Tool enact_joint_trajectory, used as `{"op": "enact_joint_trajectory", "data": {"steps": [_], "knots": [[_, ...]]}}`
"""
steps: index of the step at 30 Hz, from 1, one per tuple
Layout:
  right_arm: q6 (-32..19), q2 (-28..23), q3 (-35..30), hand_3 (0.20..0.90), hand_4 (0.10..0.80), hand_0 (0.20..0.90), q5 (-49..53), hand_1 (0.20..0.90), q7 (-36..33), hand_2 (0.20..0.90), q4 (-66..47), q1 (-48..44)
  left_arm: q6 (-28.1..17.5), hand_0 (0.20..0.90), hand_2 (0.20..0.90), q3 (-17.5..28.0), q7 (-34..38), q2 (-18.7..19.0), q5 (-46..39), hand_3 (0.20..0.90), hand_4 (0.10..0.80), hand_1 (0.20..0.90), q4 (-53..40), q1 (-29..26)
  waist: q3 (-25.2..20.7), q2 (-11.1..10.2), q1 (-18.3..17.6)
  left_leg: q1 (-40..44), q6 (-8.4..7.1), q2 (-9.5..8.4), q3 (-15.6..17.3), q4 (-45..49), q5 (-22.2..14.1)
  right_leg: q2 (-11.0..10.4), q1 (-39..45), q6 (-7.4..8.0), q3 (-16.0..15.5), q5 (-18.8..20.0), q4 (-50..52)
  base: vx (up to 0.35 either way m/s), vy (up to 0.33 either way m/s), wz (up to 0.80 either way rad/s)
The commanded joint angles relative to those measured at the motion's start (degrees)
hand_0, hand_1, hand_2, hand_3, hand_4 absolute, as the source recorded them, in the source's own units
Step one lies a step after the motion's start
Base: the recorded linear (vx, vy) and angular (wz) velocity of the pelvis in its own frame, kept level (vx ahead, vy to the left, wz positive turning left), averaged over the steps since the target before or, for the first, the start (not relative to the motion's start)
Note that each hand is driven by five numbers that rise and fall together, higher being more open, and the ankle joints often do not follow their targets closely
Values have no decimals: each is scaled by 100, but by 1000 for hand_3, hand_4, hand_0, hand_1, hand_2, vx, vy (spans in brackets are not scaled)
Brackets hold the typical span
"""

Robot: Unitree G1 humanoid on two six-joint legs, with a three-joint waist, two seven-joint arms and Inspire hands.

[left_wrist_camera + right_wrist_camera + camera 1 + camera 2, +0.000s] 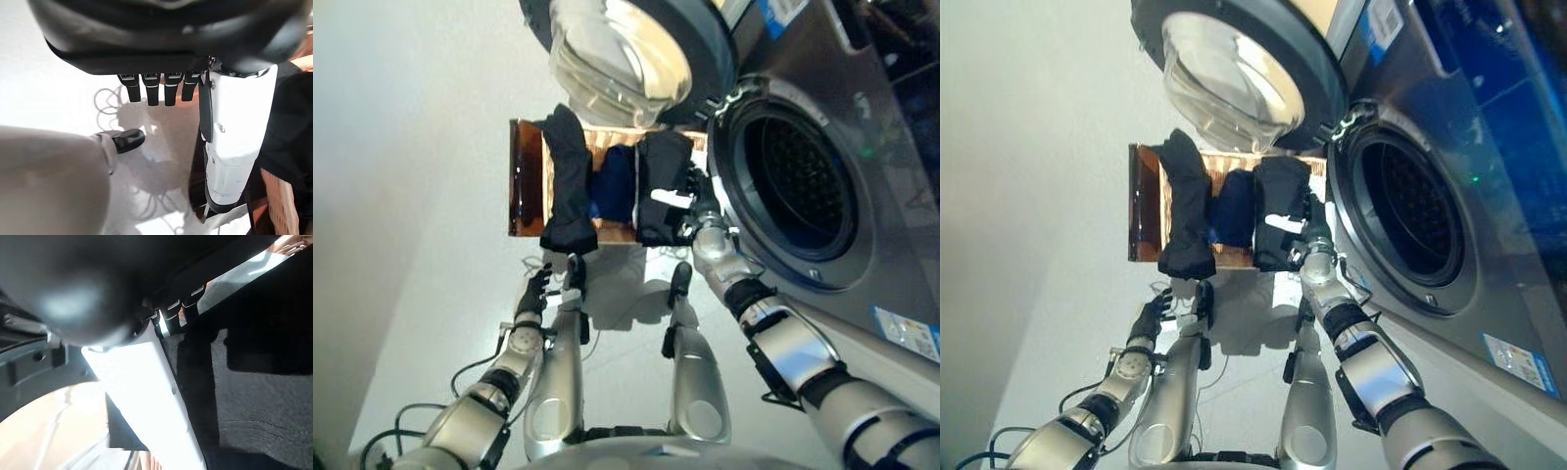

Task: Pick up the clothes and place them into the washing machine

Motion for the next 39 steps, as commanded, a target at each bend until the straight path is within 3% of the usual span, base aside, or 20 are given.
{"op": "enact_joint_trajectory", "data": {"steps": [1,17,20,28,39], "knots": [[-225,-176,-45,900,800,900,-65,900,-80,900,-195,-575,-297,900,900,-319,180,254,-163,900,800,900,-489,341,-36,322,164,115,-221,-37,-148,-742,506,-265,23,-20,151,-684,843,0,0,0],[-59,-366,25,900,800,900,-204,900,-259,900,680,-1531,-342,900,900,-429,267,449,-178,900,800,900,-895,336,74,526,296,-460,-194,-237,-245,-850,642,-374,-539,10,127,-613,923,-10,18,6],[-39,-339,66,200,300,200,-287,200,-275,200,754,-1596,-343,900,900,-421,295,397,-190,900,800,900,-742,273,74,523,302,-479,-182,-253,-273,-849,644,-385,-566,9,135,-623,950,-12,24,9],[-112,-295,112,200,300,200,-389,200,-356,200,521,-1499,-346,900,900,-302,418,280,-196,900,800,900,-376,130,74,514,306,-445,-174,-257,-283,-845,640,-381,-547,-8,137,-648,971,-3,5,-1],[-273,-420,-9,200,300,200,-503,200,-403,200,-656,-884,-295,900,900,-210,437,191,-25,900,800,900,-128,136,10,374,182,-237,-198,-190,-177,-675,532,-369,-276,2,120,-663,924,0,0,0]]}}
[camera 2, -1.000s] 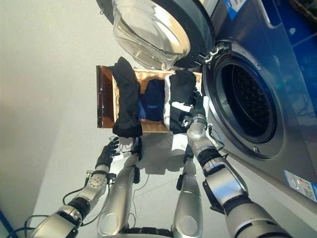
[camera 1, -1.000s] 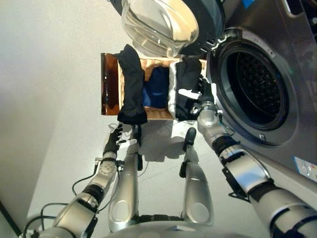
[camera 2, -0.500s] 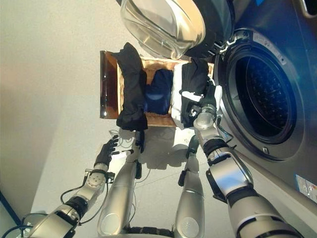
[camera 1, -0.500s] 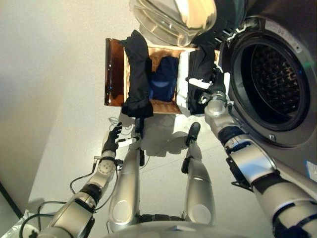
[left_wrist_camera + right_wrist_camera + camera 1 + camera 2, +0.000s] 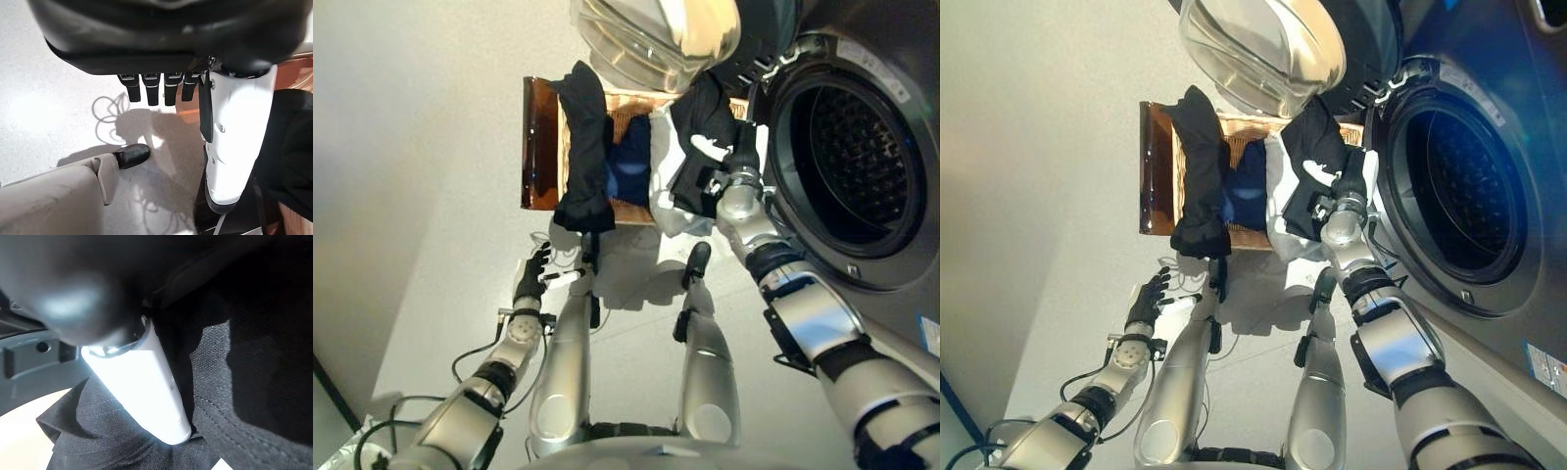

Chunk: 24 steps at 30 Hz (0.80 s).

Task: Pick up the clothes and place them into the washing machine

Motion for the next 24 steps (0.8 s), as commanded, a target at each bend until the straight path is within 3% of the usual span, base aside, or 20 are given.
{"op": "enact_joint_trajectory", "data": {"steps": [1,13,20,21,24], "knots": [[-419,-1,53,200,300,200,-293,200,57,200,-958,8,-189,900,900,-46,178,47,160,900,800,900,49,223,-102,153,5,48,-227,-60,10,-358,159,-275,117,-51,264,-716,736,0,0,0],[-845,80,-443,200,300,200,229,200,66,200,-1839,980,-164,900,900,22,117,104,288,900,800,900,-16,428,-201,14,-198,-127,-195,61,161,441,-270,-246,58,-43,446,-793,972,-12,14,-4],[-1350,264,-943,200,300,200,1483,200,430,200,-1879,1684,-233,900,900,12,43,142,323,900,800,900,-276,630,-307,95,-298,-334,-127,158,348,1160,-665,-249,-101,3,716,-864,1174,0,43,-22],[-1413,310,-1009,200,300,200,1699,200,520,200,-1872,1758,-252,900,900,17,53,142,314,900,800,900,-288,670,-320,110,-298,-257,-150,184,371,1230,-847,-242,-22,28,734,-977,1189,77,44,-16],[-1574,382,-1302,200,300,200,2180,200,694,200,-1820,1947,-301,900,900,11,35,163,317,900,800,900,-540,777,-371,177,-331,-326,-103,178,458,1266,-774,-291,-99,36,804,-845,1123,-38,73,-23]]}}
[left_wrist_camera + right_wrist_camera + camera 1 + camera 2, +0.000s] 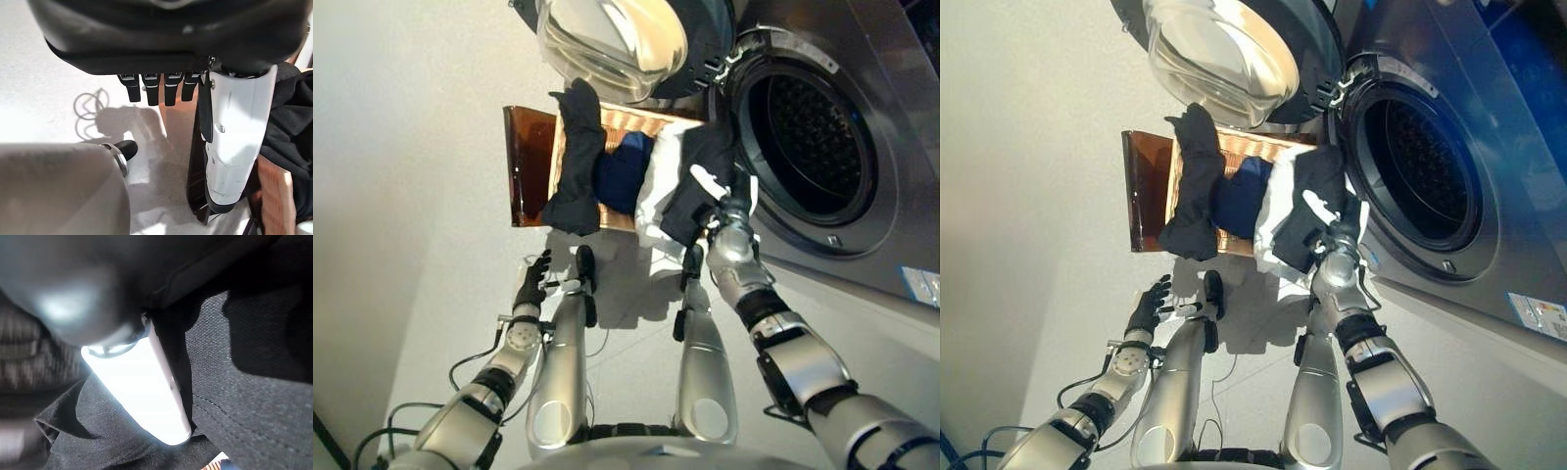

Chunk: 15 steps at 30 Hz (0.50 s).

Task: Pick up the clothes and place them into the washing machine

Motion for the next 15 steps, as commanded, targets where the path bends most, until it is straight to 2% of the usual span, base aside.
{"op": "enact_joint_trajectory", "data": {"steps": [1,8,15], "knots": [[-903,-72,-319,200,300,200,741,200,378,200,-578,67,-330,900,900,38,94,86,87,900,800,900,-241,512,-388,250,20,87,-424,73,-73,-442,108,-250,54,134,156,-802,741,23,60,-26],[-1152,-114,-894,200,300,200,1620,200,642,200,-410,63,-372,900,900,50,53,-24,4,900,800,900,-204,540,-447,340,-11,116,-433,80,-19,-398,51,-298,122,146,193,-802,636,19,10,-13],[-1256,-502,-1215,200,300,200,1715,200,537,200,-290,-112,-368,900,900,-11,-51,-79,-59,900,800,900,-147,578,-502,426,-35,62,-470,82,-46,-437,77,-290,50,113,172,-826,683,2,-1,-1]]}}
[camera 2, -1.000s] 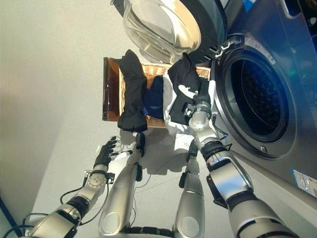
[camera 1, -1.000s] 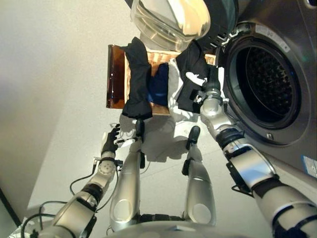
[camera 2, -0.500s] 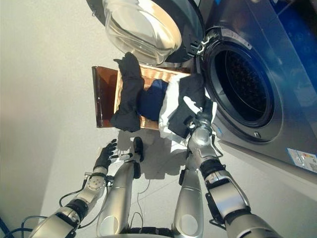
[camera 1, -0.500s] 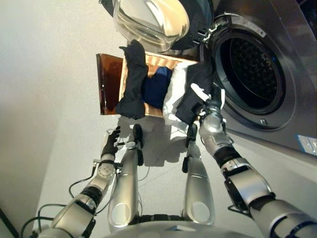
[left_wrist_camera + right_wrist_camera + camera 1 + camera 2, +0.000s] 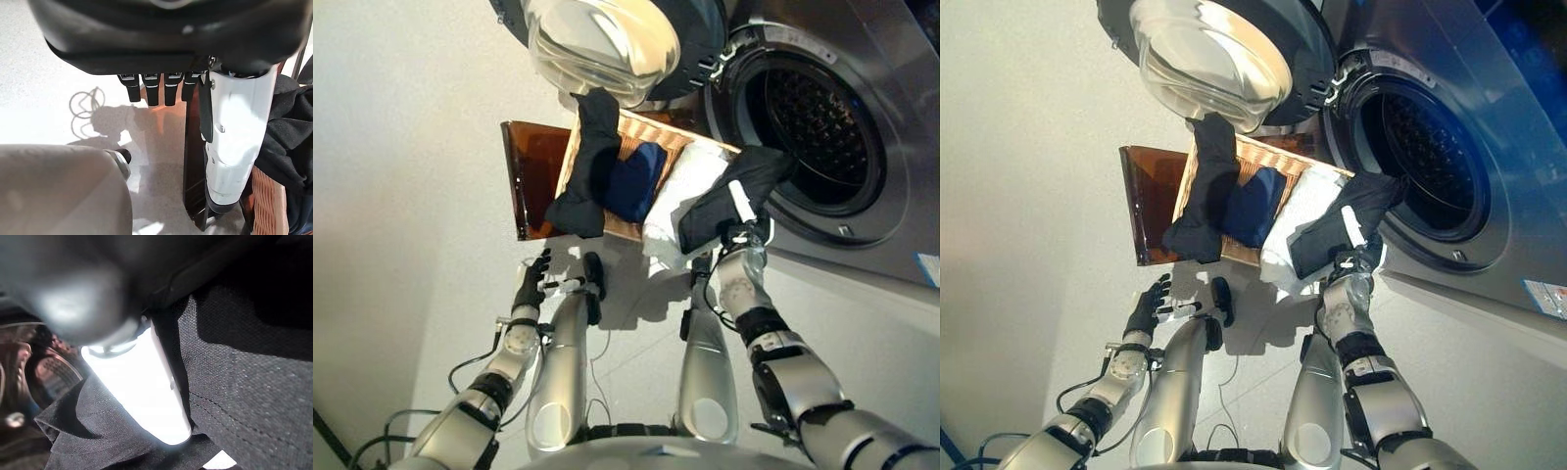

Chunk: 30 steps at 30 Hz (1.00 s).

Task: Pick up the clothes and place them into the washing machine

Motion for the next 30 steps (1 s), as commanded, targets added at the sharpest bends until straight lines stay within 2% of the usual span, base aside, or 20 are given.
{"op": "enact_joint_trajectory", "data": {"steps": [1,6,13,17,24,30], "knots": [[-906,-770,-373,200,300,200,-30,200,79,200,-368,-242,-254,900,900,-57,-7,-90,-39,900,800,900,-88,484,-490,416,79,133,-691,176,-375,-833,474,-75,133,112,-55,-830,668,0,0,0],[-793,-1191,-348,200,300,200,-503,200,-101,200,-300,-342,-246,900,900,-29,-46,-76,5,900,800,900,-15,529,-519,428,58,100,-695,170,-379,-873,496,-62,79,96,-43,-793,665,0,0,0],[-639,-1522,-194,200,300,200,-1182,200,-316,200,-317,-446,-242,900,900,30,-30,-23,137,900,800,900,46,512,-607,368,43,50,-692,183,-406,-890,512,-30,26,78,-28,-761,655,0,0,0],[-630,-1684,-199,200,300,200,-1222,200,-339,200,-282,-558,-240,900,900,37,-33,10,198,900,800,900,79,504,-649,339,45,34,-696,180,-422,-903,513,-9,15,70,-34,-764,659,0,0,0],[-638,-2353,-327,200,300,200,-1155,200,-394,200,-46,-1000,-232,900,900,5,-89,79,282,900,800,900,115,559,-719,294,83,58,-713,171,-447,-984,548,6,52,59,-44,-764,634,0,-2,2],[-629,-2696,-268,200,300,200,-990,200,-357,200,205,-1383,-236,900,900,-45,-106,100,267,900,800,900,188,537,-707,279,121,84,-705,165,-441,-999,553,21,64,50,-32,-780,629,0,-1,1]]}}
